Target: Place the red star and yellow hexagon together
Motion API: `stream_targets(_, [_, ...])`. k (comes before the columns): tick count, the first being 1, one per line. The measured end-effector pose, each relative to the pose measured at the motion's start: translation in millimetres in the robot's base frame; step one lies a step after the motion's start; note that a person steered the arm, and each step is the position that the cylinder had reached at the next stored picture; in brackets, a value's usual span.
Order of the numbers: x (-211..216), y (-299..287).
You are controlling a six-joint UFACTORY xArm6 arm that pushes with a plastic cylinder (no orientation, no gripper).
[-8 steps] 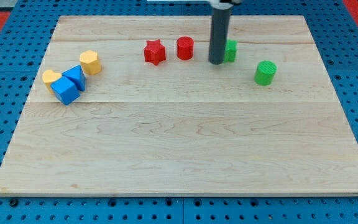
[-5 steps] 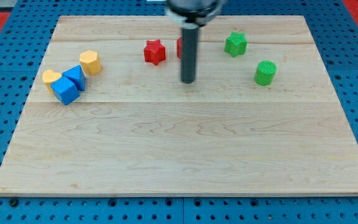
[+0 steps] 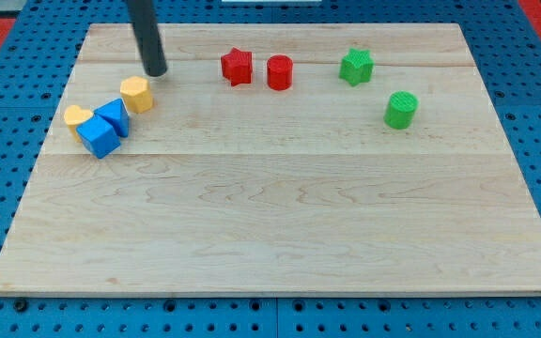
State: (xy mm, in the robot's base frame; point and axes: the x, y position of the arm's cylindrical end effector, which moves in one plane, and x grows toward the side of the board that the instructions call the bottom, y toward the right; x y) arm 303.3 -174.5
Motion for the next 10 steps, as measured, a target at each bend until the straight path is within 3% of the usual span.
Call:
stream_targets(1, [20.8,2.7])
stream_targets(2, [28.3,-44.6])
stream_targets(4, [94.1,-6.8])
stream_targets(5, [105.2,46.7])
stream_targets(7, [102.9,65.4])
stream_targets(8, [86.3,23.6])
stream_targets(10, [100.5,81.6])
